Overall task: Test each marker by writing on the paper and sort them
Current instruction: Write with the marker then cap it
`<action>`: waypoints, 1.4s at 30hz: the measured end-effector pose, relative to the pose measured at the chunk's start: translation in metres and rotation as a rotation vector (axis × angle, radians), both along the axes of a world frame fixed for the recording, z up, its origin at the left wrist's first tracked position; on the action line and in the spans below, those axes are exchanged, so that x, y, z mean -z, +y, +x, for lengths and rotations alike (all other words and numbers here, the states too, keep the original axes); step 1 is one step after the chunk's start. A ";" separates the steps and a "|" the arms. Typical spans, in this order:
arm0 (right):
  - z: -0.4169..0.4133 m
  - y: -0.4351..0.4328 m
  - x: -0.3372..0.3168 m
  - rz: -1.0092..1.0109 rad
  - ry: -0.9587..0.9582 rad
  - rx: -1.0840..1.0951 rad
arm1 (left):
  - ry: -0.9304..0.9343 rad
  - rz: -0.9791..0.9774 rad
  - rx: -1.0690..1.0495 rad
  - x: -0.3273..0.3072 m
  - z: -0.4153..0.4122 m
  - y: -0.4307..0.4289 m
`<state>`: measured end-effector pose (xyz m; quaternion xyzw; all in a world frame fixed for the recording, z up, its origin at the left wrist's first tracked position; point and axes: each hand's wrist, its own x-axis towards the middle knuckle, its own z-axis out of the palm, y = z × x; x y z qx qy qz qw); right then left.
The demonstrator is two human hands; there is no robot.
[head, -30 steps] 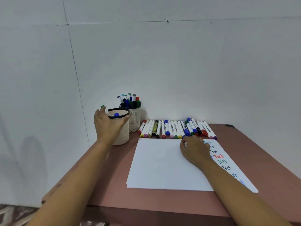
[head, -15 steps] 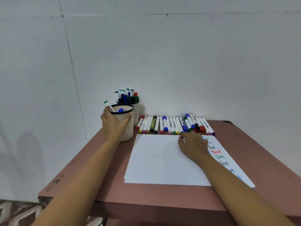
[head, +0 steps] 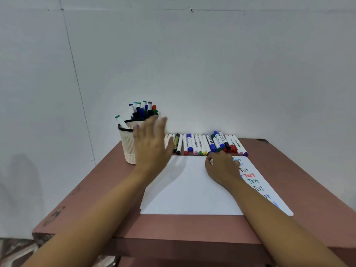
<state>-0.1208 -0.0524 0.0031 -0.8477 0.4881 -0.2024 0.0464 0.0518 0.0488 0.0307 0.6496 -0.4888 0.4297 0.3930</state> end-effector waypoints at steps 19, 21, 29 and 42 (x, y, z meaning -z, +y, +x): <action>0.005 -0.006 -0.008 -0.123 0.187 -0.108 | 0.331 0.931 0.178 0.037 -0.031 -0.024; 0.011 -0.014 -0.018 -0.118 0.163 -0.115 | 0.330 0.945 0.182 0.036 -0.031 -0.023; 0.062 -0.045 -0.040 -0.050 0.240 -0.244 | 0.357 1.003 0.222 0.032 -0.028 -0.023; 0.084 -0.062 -0.036 -0.160 0.364 -0.239 | 0.341 1.006 0.225 0.036 -0.027 -0.025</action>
